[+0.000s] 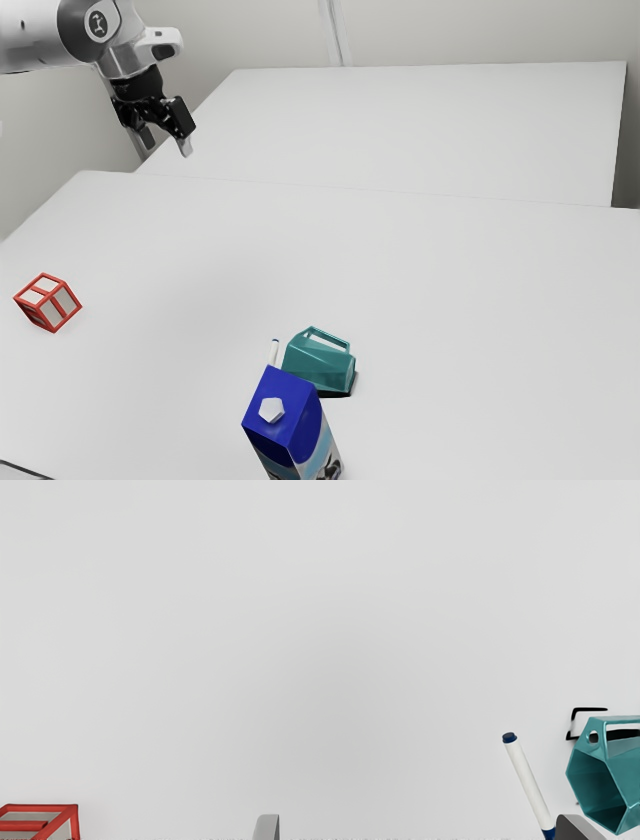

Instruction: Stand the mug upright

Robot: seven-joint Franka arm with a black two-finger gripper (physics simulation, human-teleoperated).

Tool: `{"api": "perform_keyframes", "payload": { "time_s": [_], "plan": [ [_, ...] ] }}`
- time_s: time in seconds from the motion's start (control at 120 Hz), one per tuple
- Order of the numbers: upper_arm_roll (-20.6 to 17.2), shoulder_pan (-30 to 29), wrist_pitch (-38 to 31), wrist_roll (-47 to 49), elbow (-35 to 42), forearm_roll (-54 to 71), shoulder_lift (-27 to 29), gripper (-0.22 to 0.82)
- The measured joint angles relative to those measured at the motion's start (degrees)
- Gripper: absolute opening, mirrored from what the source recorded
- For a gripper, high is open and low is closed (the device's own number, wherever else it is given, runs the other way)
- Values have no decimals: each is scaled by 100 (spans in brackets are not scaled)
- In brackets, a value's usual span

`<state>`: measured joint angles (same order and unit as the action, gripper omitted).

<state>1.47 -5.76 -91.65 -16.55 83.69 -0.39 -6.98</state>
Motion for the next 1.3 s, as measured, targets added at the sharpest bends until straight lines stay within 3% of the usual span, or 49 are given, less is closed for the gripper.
{"api": "perform_keyframes", "payload": {
  "time_s": [0.367,0.592,0.825,0.983,1.3],
  "plan": [
    [-7,35,38,54,372,-227,66,60],
    [-7,18,-75,152,1478,-1267,439,60],
    [-17,-18,-923,67,3001,-2494,966,60],
    [-289,48,-1305,-29,3637,-2820,1203,60],
    [-282,-14,-1759,-702,4702,-4183,1217,60]
  ]
}}
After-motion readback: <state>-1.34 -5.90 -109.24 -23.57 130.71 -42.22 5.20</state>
